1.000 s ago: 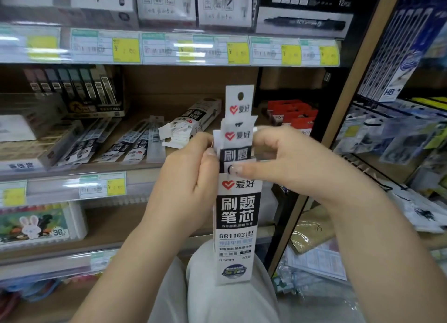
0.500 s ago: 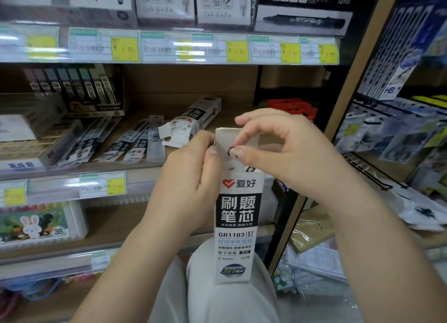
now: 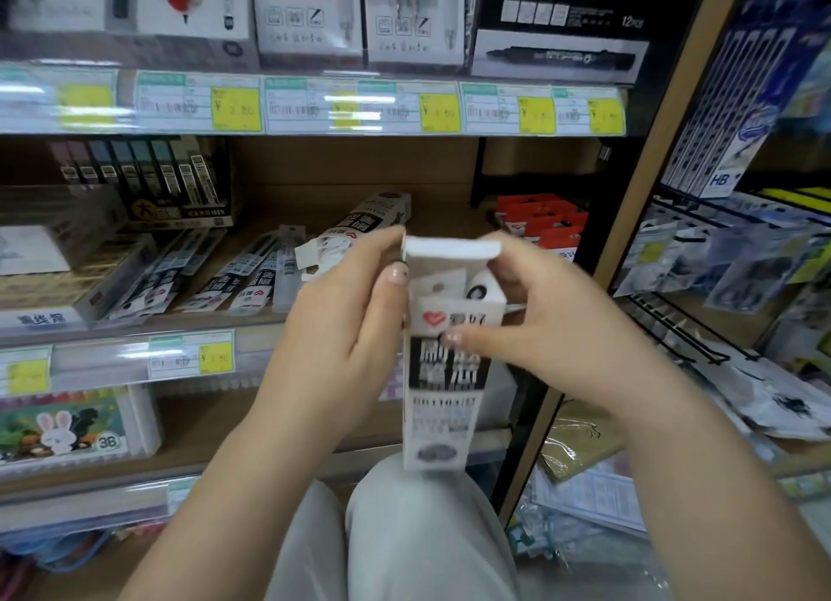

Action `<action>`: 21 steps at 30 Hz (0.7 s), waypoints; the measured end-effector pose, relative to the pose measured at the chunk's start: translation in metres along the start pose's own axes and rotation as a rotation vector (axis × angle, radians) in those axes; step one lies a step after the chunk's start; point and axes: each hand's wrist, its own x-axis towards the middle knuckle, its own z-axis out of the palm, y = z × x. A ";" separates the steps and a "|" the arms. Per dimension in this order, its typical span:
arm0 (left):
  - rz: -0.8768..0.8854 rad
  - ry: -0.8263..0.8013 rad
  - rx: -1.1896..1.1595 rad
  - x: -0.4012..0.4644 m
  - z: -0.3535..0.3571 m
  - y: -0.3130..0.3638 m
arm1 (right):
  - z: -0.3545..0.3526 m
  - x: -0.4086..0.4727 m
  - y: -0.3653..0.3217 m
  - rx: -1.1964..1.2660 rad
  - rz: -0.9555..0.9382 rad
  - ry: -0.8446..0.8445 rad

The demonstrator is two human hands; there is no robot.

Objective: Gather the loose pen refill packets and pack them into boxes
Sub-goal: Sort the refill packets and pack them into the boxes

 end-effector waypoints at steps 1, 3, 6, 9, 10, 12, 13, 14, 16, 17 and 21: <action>0.010 0.017 -0.005 0.002 -0.002 0.000 | -0.004 0.002 -0.003 -0.010 -0.020 0.073; -0.009 0.057 0.000 0.006 -0.007 -0.002 | -0.011 0.006 -0.010 -0.009 -0.077 0.233; -0.092 0.117 0.037 0.012 -0.017 -0.006 | -0.015 0.010 -0.016 -0.078 -0.216 0.438; -0.217 0.145 0.112 0.023 -0.033 -0.016 | -0.009 0.018 -0.007 -0.139 -0.326 0.556; -0.253 0.142 0.155 0.028 -0.039 -0.021 | -0.005 0.023 -0.001 -0.151 -0.345 0.577; -0.313 0.122 0.294 0.038 -0.050 -0.034 | 0.004 0.035 0.017 -0.210 -0.353 0.605; -0.349 0.109 0.372 0.043 -0.056 -0.045 | 0.010 0.043 0.028 -0.249 -0.346 0.607; -0.389 0.093 0.435 0.048 -0.062 -0.056 | 0.016 0.050 0.040 -0.290 -0.342 0.599; -0.480 0.049 0.517 0.055 -0.075 -0.080 | 0.027 0.061 0.064 -0.384 -0.326 0.553; -0.510 0.030 0.545 0.058 -0.081 -0.091 | 0.031 0.065 0.074 -0.431 -0.302 0.523; -0.532 -0.068 0.646 0.062 -0.099 -0.120 | 0.043 0.074 0.096 -0.534 -0.169 0.389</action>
